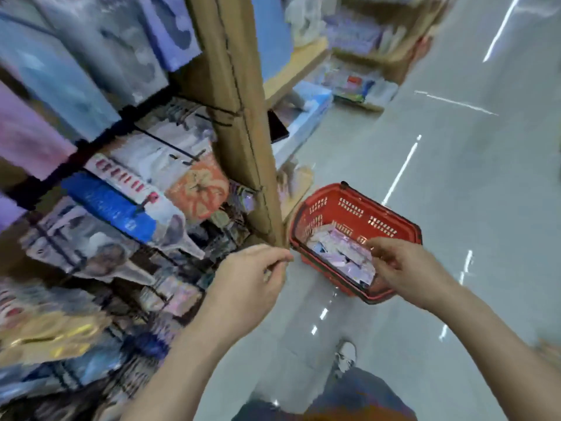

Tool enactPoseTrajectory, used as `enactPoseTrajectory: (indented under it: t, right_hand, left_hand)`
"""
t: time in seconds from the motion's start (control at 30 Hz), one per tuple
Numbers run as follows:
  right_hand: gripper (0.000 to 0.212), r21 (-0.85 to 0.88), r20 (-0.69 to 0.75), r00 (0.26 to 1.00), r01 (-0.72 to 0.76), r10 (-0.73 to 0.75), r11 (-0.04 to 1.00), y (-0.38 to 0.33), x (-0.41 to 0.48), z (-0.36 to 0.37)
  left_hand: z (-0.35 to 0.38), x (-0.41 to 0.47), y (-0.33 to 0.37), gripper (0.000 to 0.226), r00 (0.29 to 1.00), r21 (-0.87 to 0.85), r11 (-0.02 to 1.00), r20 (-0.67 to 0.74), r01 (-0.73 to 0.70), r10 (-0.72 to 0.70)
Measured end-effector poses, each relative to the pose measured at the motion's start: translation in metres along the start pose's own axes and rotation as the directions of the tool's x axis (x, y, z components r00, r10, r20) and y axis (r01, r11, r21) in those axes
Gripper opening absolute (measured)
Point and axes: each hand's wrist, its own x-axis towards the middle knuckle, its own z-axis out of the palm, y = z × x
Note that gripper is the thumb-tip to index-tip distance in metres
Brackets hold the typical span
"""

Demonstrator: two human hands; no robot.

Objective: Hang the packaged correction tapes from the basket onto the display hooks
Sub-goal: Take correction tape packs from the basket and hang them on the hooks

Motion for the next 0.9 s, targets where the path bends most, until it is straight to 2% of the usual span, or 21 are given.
enactPoseTrajectory:
  t: [0.13,0.33,0.43,0.57,0.67,0.77,0.9]
  right_hand:
    - [0.037,0.136,-0.055,0.975,-0.207,0.216,0.969,0.072,0.001,-0.017]
    - [0.036,0.357,-0.096,0.863,-0.436,0.497,0.826,0.143,0.025,-0.017]
    - [0.034,0.420,-0.079,0.813,-0.497,0.576,0.759,0.167,0.056,-0.002]
    - [0.036,0.405,-0.050,0.776,-0.560,0.629,0.723,0.207,0.121,0.043]
    - [0.043,0.375,-0.040,0.765,-0.585,0.643,0.719,0.250,0.184,0.095]
    - [0.052,0.305,-0.023,0.785,-0.584,0.619,0.752,0.301,0.249,0.158]
    - [0.064,0.216,0.026,0.807,-0.581,0.591,0.784,0.377,0.332,0.248]
  left_hand:
    - [0.073,0.055,0.017,0.021,0.989,-0.013,0.999,0.145,0.036,-0.034]
    - [0.157,0.130,0.003,0.026,0.932,0.035,0.989,0.333,0.142,-0.145]
    - [0.198,0.172,-0.026,0.026,0.878,0.077,0.976,0.425,0.205,-0.219]
    - [0.269,0.231,-0.086,0.024,0.811,0.135,0.951,0.497,0.280,-0.309]
    - [0.343,0.270,-0.142,0.026,0.768,0.166,0.955,0.568,0.244,-0.295]
    - [0.424,0.294,-0.202,0.034,0.706,0.235,0.956,0.647,0.174,-0.287]
    - [0.540,0.314,-0.283,0.033,0.616,0.350,0.936,0.745,-0.033,-0.256]
